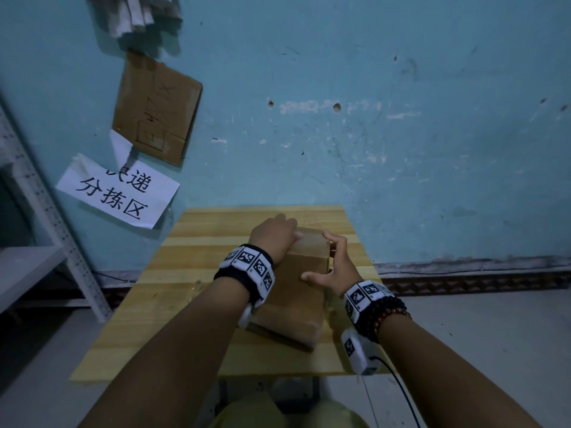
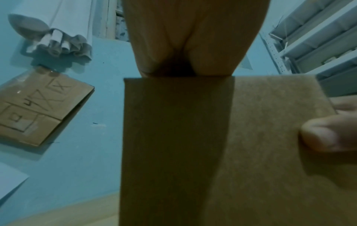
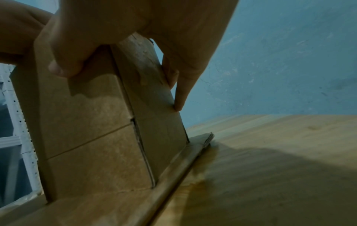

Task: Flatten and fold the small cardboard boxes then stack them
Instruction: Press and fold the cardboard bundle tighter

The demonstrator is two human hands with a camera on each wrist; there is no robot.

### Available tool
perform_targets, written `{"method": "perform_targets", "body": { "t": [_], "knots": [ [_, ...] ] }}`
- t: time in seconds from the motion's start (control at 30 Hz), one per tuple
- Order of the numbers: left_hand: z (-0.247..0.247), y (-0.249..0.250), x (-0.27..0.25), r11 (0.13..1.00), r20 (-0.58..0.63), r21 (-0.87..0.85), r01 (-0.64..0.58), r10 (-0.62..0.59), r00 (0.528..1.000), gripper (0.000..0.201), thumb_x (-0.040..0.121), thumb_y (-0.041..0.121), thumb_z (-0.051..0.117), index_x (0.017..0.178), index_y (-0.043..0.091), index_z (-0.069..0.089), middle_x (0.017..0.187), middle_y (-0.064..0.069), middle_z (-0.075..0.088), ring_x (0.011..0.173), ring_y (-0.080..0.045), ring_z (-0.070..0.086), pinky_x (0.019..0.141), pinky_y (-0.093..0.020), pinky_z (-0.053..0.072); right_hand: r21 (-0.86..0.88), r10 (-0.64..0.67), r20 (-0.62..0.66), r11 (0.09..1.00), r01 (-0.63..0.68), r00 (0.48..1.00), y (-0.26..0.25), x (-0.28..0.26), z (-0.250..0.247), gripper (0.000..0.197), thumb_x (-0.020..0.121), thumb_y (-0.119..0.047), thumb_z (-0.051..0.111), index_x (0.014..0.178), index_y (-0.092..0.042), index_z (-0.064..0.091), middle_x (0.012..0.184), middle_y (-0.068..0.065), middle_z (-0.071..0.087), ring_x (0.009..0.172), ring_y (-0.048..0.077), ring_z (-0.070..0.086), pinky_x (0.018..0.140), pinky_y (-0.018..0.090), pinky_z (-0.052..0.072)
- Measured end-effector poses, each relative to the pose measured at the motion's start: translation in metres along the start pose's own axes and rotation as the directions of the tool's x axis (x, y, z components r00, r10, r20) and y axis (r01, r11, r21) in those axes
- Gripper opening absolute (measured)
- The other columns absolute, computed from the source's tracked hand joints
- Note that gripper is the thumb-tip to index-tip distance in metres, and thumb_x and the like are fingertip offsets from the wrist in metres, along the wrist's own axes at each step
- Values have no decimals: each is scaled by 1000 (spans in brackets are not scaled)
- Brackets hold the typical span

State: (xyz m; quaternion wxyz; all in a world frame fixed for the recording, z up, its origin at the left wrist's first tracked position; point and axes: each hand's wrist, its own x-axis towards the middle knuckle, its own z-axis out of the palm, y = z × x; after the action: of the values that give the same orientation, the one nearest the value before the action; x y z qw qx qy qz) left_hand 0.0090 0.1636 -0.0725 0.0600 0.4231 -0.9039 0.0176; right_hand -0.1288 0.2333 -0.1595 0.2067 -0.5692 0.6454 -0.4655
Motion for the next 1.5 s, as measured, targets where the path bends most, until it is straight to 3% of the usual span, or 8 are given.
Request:
{"method": "perform_targets", "body": {
  "t": [0.3, 0.43, 0.63, 0.73, 0.93, 1.13, 1.37, 1.5],
  "knots": [
    [2, -8, 5, 969, 8, -248, 15, -14, 1000, 35, 100, 33, 33, 102, 8, 57, 102, -13, 54, 97, -27, 52, 78, -33, 38, 15, 9, 14, 1000, -10, 1000, 0, 0, -1, 96, 66, -18, 82, 138, -15, 19, 145, 9, 31, 120, 10, 37, 96, 19, 35],
    [-2, -10, 7, 938, 48, -342, 48, -34, 998, 40, 102, 26, 28, 111, 2, 59, 118, -17, 58, 110, -30, 52, 90, -34, 39, 17, -1, 13, 1000, 1, 1000, -1, -1, -1, 95, 67, -15, 82, 138, -13, 19, 147, 7, 28, 120, 6, 33, 95, 15, 32],
    [-7, -11, 11, 894, 76, -425, 142, -121, 990, 44, 94, 28, 50, 55, 14, 35, 58, -5, 35, 62, -21, 41, 57, -29, 28, 14, 4, -4, 1000, -4, 1000, 0, 0, 0, 95, 67, -17, 82, 138, -13, 20, 146, 8, 30, 131, 18, 36, 99, 20, 34],
    [-12, -2, 12, 931, 120, -303, 201, -172, 978, 37, 93, 33, 51, 80, 0, 62, 74, -20, 54, 85, -33, 57, 73, -37, 44, 10, 4, 4, 1000, -4, 1000, 0, 0, 0, 95, 67, -18, 82, 139, -14, 19, 146, 7, 29, 130, 16, 35, 99, 20, 33],
    [-8, 11, 15, 955, 160, -100, 279, -261, 952, 44, 96, 39, 42, 107, 2, 62, 110, -14, 63, 102, -29, 60, 78, -31, 43, 4, -9, 3, 1000, 9, 1000, 1, 0, 0, 96, 67, -21, 82, 139, -14, 19, 147, 9, 28, 135, 20, 32, 110, 33, 34],
    [-12, 14, 11, 955, 152, -45, 292, -282, 947, 38, 97, 38, 40, 106, 8, 62, 93, -9, 57, 87, -26, 55, 72, -29, 38, 1, 4, 6, 1000, -4, 1000, 0, -1, 0, 97, 66, -21, 82, 139, -15, 19, 148, 8, 27, 136, 20, 31, 111, 33, 33],
    [-10, -1, 14, 963, 142, -138, 230, -211, 967, 39, 96, 29, 44, 63, 8, 42, 62, -4, 41, 67, -25, 47, 64, -31, 36, 12, 7, 10, 1000, -7, 1000, 0, 0, 0, 96, 67, -20, 82, 139, -15, 19, 149, 6, 26, 135, 19, 32, 104, 23, 32],
    [-10, 1, 11, 975, 102, -84, 207, -198, 975, 28, 97, 21, 39, 89, 3, 59, 83, -13, 52, 81, -30, 55, 71, -34, 42, 18, 8, 7, 1000, -8, 1000, 0, 0, 0, 96, 67, -18, 82, 139, -15, 19, 149, 7, 27, 133, 17, 34, 102, 22, 34]
  ]
}}
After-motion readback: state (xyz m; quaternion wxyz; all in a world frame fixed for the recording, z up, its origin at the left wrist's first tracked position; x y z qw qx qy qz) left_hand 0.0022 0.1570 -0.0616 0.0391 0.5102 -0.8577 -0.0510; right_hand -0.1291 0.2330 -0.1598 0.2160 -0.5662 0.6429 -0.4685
